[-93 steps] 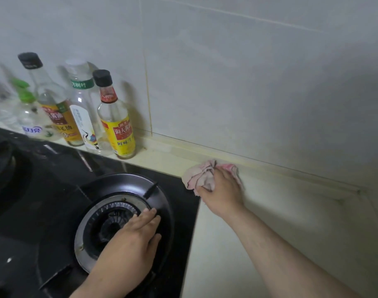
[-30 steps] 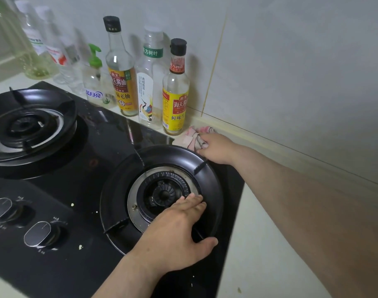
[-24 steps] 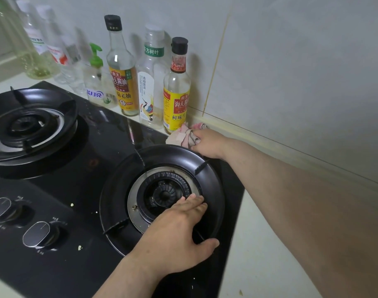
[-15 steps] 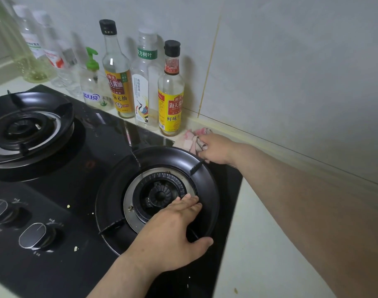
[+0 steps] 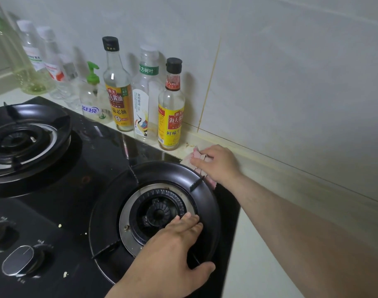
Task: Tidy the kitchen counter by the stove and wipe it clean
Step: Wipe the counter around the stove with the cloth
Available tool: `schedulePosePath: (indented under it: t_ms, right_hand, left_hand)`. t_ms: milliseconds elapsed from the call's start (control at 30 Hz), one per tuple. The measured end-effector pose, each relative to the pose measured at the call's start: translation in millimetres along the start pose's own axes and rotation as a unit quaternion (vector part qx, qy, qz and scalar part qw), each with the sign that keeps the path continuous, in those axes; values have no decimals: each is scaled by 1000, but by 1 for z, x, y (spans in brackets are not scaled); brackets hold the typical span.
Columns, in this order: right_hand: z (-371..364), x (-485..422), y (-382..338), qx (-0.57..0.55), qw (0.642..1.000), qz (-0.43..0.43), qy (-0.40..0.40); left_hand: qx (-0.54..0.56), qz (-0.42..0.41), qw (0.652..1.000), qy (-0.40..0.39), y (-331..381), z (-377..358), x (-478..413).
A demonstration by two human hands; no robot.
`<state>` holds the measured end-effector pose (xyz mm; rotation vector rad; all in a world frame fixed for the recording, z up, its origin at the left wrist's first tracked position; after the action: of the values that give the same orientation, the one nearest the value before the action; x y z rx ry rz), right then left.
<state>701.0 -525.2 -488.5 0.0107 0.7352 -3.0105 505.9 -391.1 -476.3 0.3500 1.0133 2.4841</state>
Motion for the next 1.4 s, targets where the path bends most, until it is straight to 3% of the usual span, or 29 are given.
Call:
schedulePosePath:
  t_ms: [233,567,833,1000,1400]
  right_hand:
    - [-9,-15,-9,19,999,12,34]
    - [-21,-21,-27,-29,998,47,0]
    - [-30,-29,-30,-54,994,69,-66]
    - [-11,-16,-9,-27,994,59,-92]
    - [28,63,77,-47,998,-30,-25]
  left_hand:
    - [-13,17,999,-32,-8,-5,-6]
    - [-38,20,997,-71,-3,-4,-10]
    - [-23,16,999,-15,-9,-4,-7]
    - [-26,17,999,-16,-4,-2,-4]
    - [-48,-3,999,-11,0,0,0]
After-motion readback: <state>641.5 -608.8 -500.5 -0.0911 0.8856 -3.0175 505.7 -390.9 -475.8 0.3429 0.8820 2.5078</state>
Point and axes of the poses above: each hand's wrist, its own x-axis away from the middle knuckle, its own z-axis out of the back of the hand, y = z × x, the point moved 7 cm from there along -x, towards the middle knuckle, and after that the axes turned 6 degrees about x, right-handed, at the moved point
